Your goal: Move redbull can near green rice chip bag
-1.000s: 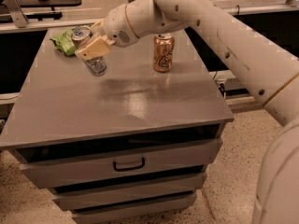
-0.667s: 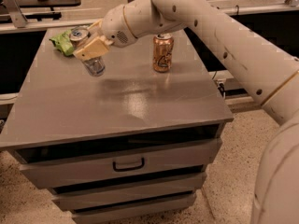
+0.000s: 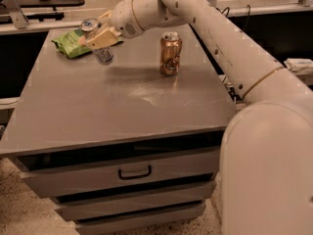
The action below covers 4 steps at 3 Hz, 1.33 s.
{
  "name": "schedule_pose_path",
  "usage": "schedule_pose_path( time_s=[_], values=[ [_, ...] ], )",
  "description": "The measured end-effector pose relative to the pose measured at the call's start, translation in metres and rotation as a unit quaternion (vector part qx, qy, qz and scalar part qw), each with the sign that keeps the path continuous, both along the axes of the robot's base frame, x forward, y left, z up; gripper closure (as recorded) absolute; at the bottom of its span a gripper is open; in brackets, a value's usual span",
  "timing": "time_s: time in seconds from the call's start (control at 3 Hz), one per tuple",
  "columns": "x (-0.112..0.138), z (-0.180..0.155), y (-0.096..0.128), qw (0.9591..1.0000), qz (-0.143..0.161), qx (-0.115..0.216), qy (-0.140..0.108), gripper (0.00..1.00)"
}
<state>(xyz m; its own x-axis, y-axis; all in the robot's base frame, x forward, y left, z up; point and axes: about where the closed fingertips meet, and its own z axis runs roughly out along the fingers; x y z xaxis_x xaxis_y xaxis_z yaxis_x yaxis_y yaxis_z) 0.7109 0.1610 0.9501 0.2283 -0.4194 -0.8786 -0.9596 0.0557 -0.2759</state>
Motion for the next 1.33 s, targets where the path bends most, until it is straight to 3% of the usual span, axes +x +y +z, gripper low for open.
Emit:
schedule_pose_path(
  time_s=[0.33,0.67,1.33],
  values=[
    [0.044,0.001,-0.003,0.9997,-0.017,0.012,-0.012,1.00],
    [0.071,0.000,-0.008,0.9986,-0.042,0.024,-0.019,1.00],
    [0.099,-0.023,0.009,0.9963,-0.074,0.044,0.003,1.00]
  ],
)
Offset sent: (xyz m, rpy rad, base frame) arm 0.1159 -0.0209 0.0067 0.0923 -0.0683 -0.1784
